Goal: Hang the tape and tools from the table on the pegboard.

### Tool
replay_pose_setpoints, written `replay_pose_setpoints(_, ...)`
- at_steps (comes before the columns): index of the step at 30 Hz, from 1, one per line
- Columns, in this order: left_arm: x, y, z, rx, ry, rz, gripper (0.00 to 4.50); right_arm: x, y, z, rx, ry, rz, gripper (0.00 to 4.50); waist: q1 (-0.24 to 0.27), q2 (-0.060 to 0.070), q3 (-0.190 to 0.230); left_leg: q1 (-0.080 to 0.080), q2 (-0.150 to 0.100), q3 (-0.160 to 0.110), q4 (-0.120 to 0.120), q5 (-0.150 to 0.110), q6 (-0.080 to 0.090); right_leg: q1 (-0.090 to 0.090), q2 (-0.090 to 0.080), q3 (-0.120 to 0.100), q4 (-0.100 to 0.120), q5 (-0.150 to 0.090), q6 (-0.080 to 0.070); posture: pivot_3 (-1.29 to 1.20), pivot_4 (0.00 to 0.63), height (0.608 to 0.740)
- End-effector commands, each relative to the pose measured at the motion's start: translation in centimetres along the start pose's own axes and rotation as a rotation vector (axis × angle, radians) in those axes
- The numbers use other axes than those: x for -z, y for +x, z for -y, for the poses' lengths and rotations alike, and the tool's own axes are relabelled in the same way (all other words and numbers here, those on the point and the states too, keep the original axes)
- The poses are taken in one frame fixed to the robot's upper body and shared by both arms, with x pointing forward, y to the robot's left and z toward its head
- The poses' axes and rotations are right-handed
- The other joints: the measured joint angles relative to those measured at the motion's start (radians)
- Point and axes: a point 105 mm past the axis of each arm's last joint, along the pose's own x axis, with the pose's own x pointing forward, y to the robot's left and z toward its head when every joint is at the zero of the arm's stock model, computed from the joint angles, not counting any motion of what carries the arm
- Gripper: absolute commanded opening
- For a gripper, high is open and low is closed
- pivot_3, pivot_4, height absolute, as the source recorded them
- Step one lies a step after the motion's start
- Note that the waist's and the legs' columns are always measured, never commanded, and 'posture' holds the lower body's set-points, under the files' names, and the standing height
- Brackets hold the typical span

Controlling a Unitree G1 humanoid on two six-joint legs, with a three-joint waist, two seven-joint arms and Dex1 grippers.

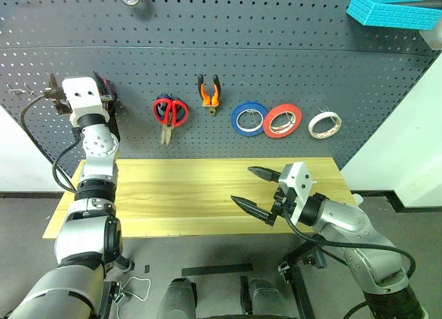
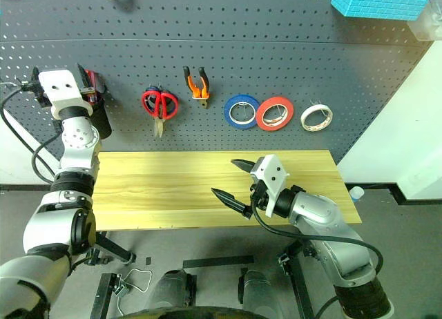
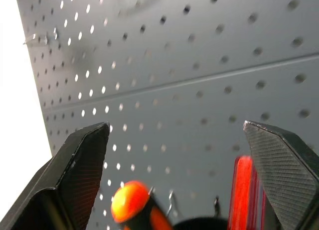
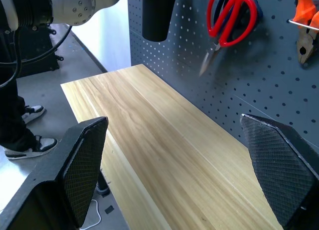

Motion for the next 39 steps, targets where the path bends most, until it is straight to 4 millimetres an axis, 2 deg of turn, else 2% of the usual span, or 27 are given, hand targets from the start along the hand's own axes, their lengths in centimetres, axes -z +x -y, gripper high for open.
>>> replay_pose_setpoints(1,-7.4,-0.2,1.7,0.098,-0.043,0.291,4.32,-1.3,0.2,0.3,0.005,-0.046,0.047,4.5,0.0,0.0,0.0,-0.001,0.0,0.0,0.0,0.0,0.0,0.0,0.0,0.0,0.0,0.0,0.0,0.04,0.059,0.721)
replay_pose_setpoints(3,-9.6,-1.3,1.4,0.112,-0.041,0.378,4.32,-1.3,0.3,0.5,0.009,-0.052,0.052,4.5,-0.001,0.0,-0.001,-0.001,0.0,0.0,0.0,0.0,0.0,0.0,0.0,0.0,-0.001,0.0,0.0,0.05,0.041,0.721)
replay_pose_setpoints(5,-11.9,-3.6,1.6,0.164,-0.05,0.456,4.32,-1.3,0.3,0.8,0.017,-0.059,0.058,4.5,-0.006,0.001,-0.002,-0.001,0.0,0.001,0.0,0.0,0.0,-0.001,0.0,0.001,-0.001,0.0,0.0,0.05,0.03,0.721)
replay_pose_setpoints(7,-12.7,-5.9,2.5,0.254,-0.04,0.472,4.32,-1.3,0.3,1.0,0.024,-0.064,0.062,4.5,-0.007,0.003,-0.004,0.0,0.0,0.001,-0.001,0.0,0.0,-0.001,0.0,0.001,-0.001,0.002,0.003,0.06,0.019,0.721)
replay_pose_setpoints(10,-10.8,-9.6,4.3,0.43,-0.046,0.325,4.32,-1.2,0.2,1.4,0.039,-0.069,0.068,4.5,-0.003,0.007,-0.01,0.0,0.0,0.001,-0.001,0.0,0.0,0.0,0.0,0.001,0.0,0.002,0.004,0.08,0.014,0.721)
replay_pose_setpoints(11,-10.1,-10.1,4.6,0.457,-0.043,0.281,4.32,-1.1,0.3,1.5,0.041,-0.07,0.068,4.5,-0.001,0.007,-0.01,0.001,0.0,0.001,0.0,0.0,0.0,0.0,0.0,0.001,0.0,0.002,0.003,0.08,0.012,0.721)
replay_pose_setpoints(14,-4.2,-13.9,8.4,0.759,-0.075,-0.093,4.32,-0.7,0.3,1.7,0.057,-0.075,0.057,4.5,0.001,0.007,-0.016,0.004,0.0,0.001,0.002,0.0,0.0,0.002,0.0,0.001,0.001,0.0,0.0,0.09,0.0,0.721)
replay_pose_setpoints(15,-3.1,-15.1,9.2,0.833,-0.088,-0.178,4.32,-0.4,0.3,2.0,0.071,-0.08,0.042,4.5,-0.001,0.007,-0.017,0.007,0.0,0.001,0.002,0.0,0.0,0.005,0.0,0.001,0.001,-0.001,0.002,0.09,0.0,0.721)
replay_pose_setpoints(17,-1.6,-16.6,9.8,0.905,-0.114,-0.314,4.32,1.2,0.3,3.5,0.168,-0.111,-0.052,4.5,-0.007,0.007,-0.017,0.014,0.0,0.001,0.001,0.0,-0.001,0.012,0.0,0.001,-0.002,-0.002,0.003,0.09,0.0,0.721)
replay_pose_setpoints(19,-0.5,-17.8,10.2,0.955,-0.157,-0.436,4.32,3.2,-0.1,6.1,0.322,-0.139,-0.16,4.5,-0.022,0.006,-0.017,0.015,0.0,0.001,0.001,-0.002,-0.003,0.014,-0.001,0.001,-0.004,-0.002,0.002,0.1,0.0,0.721)
replay_pose_setpoints(22,0.3,-19.5,10.6,1.049,-0.163,-0.546,4.32,4.4,-0.5,7.6,0.431,-0.118,-0.211,4.5,-0.031,0.006,-0.017,0.014,0.0,0.0,0.0,-0.002,-0.003,0.015,-0.001,0.001,-0.006,-0.001,0.002,0.1,0.0,0.721)
replay_pose_setpoints(24,2.5,-21.8,10.4,1.127,-0.102,-0.709,4.32,5.6,-0.9,7.2,0.448,-0.101,-0.257,4.5,-0.034,0.007,-0.018,0.014,0.0,0.0,-0.002,-0.002,0.0,0.014,-0.001,0.001,-0.005,-0.002,0.002,0.1,0.0,0.721)
replay_pose_setpoints(26,3.4,-23.2,10.0,1.2,-0.024,-0.748,4.32,6.2,-1.1,6.2,0.419,-0.097,-0.288,4.5,-0.034,0.009,-0.019,0.014,0.0,0.0,-0.002,-0.004,0.003,0.013,0.0,0.002,-0.002,-0.003,0.0,0.11,0.0,0.721)
replay_pose_setpoints(27,4.0,-24.1,9.6,1.248,0.017,-0.779,4.32,6.4,-1.3,5.4,0.377,-0.097,-0.299,4.5,-0.034,0.009,-0.019,0.014,0.0,0.0,-0.003,-0.004,0.004,0.012,0.0,0.002,-0.001,-0.004,0.001,0.11,0.0,0.721)
replay_pose_setpoints(29,5.4,-26.2,8.2,1.403,0.227,-0.752,4.32,6.0,-1.9,3.0,0.245,-0.104,-0.294,4.5,-0.032,0.009,-0.019,0.013,0.0,0.0,-0.004,-0.005,0.005,0.011,0.001,0.002,0.0,-0.005,0.001,0.11,0.0,0.721)
replay_pose_setpoints(30,5.8,-26.8,7.6,1.447,0.248,-0.776,4.32,5.6,-2.1,2.1,0.192,-0.109,-0.278,4.5,-0.032,0.009,-0.019,0.013,0.0,0.0,-0.004,-0.005,0.005,0.01,0.001,0.002,0.0,-0.006,0.001,0.11,0.0,0.721)
replay_pose_setpoints(32,6.0,-27.6,6.5,1.529,0.273,-0.799,4.32,4.8,-2.7,0.8,0.108,-0.103,-0.246,4.5,-0.033,0.009,-0.019,0.013,0.0,0.0,-0.005,-0.005,0.005,0.009,0.001,0.002,0.0,-0.007,0.0,0.11,0.0,0.721)
replay_pose_setpoints(35,5.3,-28.3,5.4,1.661,0.277,-0.78,4.32,3.2,-3.0,0.3,0.048,-0.093,-0.159,4.5,-0.034,0.009,-0.019,0.014,0.0,0.0,-0.001,-0.006,0.005,0.008,0.0,0.002,0.0,-0.008,0.001,0.12,0.0,0.721)
replay_pose_setpoints(39,4.3,-28.2,5.6,1.705,0.213,-0.748,4.32,1.3,-3.0,0.0,0.014,-0.067,-0.042,4.5,-0.034,0.014,-0.022,0.015,0.002,0.0,-0.002,-0.008,0.001,0.012,-0.001,-0.001,-0.013,-0.006,-0.001,0.12,0.0,0.721)
